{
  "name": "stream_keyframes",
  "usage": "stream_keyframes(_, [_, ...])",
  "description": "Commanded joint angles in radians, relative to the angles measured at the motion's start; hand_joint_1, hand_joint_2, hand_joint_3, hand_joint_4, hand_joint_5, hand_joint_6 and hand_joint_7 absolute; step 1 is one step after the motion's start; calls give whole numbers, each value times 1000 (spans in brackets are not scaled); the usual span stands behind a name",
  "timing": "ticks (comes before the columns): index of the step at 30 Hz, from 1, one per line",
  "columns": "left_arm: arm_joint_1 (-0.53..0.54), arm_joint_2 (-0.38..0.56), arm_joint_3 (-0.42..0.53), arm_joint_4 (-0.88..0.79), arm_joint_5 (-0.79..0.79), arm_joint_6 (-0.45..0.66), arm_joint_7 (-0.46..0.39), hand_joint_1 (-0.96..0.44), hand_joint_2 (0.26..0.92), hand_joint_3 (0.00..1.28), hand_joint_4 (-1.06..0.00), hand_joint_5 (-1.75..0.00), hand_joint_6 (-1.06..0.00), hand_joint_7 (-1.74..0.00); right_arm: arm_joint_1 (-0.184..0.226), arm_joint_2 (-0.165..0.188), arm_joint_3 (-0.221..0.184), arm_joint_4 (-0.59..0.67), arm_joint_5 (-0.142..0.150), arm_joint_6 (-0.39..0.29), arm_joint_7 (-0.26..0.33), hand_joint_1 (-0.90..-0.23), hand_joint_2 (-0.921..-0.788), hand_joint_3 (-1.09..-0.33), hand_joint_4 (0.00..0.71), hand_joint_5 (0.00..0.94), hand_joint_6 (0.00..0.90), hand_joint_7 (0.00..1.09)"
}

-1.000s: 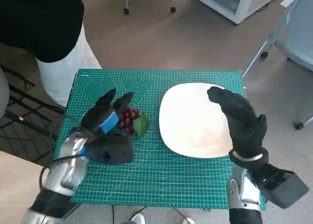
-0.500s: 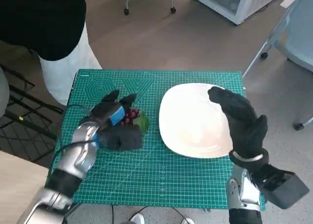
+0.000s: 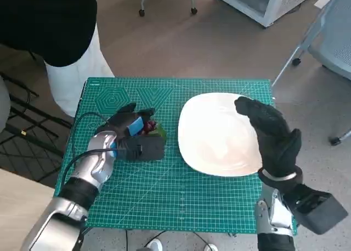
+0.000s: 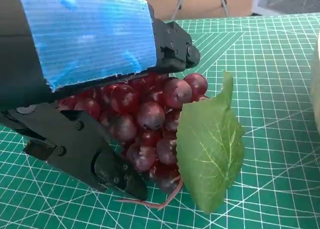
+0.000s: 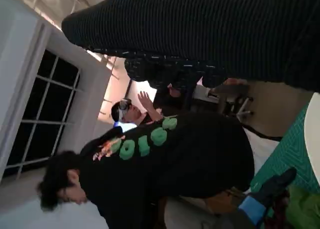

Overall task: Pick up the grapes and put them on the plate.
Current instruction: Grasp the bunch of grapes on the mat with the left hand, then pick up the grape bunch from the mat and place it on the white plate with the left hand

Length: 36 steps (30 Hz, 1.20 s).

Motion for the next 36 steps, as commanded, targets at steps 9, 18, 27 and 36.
stream_keyframes(9, [14,-8,-26,45,-20,25,11,10,752,6,-143,-4,-354,-8,11,2,-6,8,-6,3,-8,-428,-921,-551,319,1,42,555])
stream_keyframes(18, [8,-13,-37,66,-22,27,29,40,768,11,-220,-14,-412,-19,6,1,-2,9,-10,10,-9,-430,-921,-556,316,0,38,555])
stream_keyframes(27, [-14,-2,-98,113,25,9,72,58,906,169,-511,-1186,-549,-952,1,-4,-2,7,-5,19,-6,-428,-921,-558,316,0,38,557])
stream_keyframes(36, [-32,4,-142,145,51,0,97,4,918,157,-548,-1394,-582,-1125,-4,-7,-2,7,-5,23,-5,-427,-921,-557,317,1,37,560])
